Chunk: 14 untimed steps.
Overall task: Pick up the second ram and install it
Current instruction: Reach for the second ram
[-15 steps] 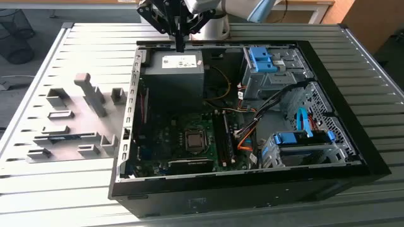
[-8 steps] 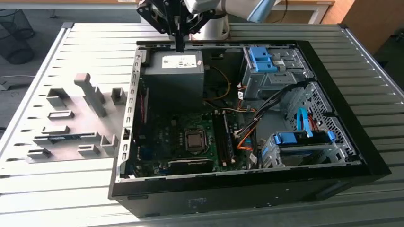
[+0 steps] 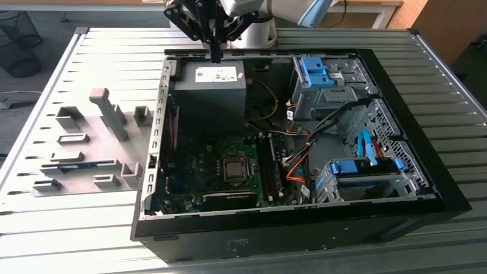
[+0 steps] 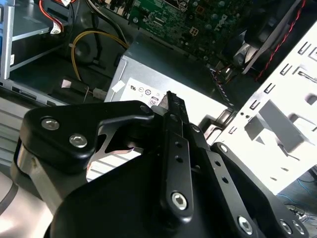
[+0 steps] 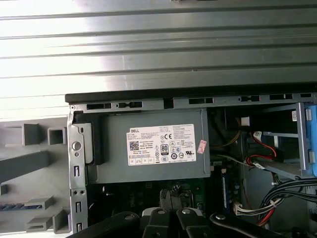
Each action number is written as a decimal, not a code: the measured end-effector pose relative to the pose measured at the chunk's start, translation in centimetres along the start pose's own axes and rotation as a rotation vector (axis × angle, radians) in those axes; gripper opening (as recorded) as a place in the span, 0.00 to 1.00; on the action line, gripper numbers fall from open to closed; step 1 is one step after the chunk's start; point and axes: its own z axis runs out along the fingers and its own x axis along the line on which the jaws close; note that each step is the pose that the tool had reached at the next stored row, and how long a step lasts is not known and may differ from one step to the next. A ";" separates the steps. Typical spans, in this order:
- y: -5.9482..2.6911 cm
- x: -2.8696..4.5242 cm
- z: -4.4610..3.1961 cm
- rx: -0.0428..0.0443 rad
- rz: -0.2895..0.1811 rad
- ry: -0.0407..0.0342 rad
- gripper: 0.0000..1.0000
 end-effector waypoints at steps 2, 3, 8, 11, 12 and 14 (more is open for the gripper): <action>0.00 0.06 0.00 0.0000 0.000 0.0000 0.11; -0.01 0.09 0.00 0.0000 0.000 0.0000 0.11; -0.07 0.95 -0.02 0.0000 0.000 0.0000 0.11; -0.17 2.28 -0.02 0.0000 0.000 0.0001 0.11; -0.18 2.30 -0.02 0.0000 0.000 0.0000 0.11; -0.18 2.35 -0.02 0.0000 0.000 0.0000 0.11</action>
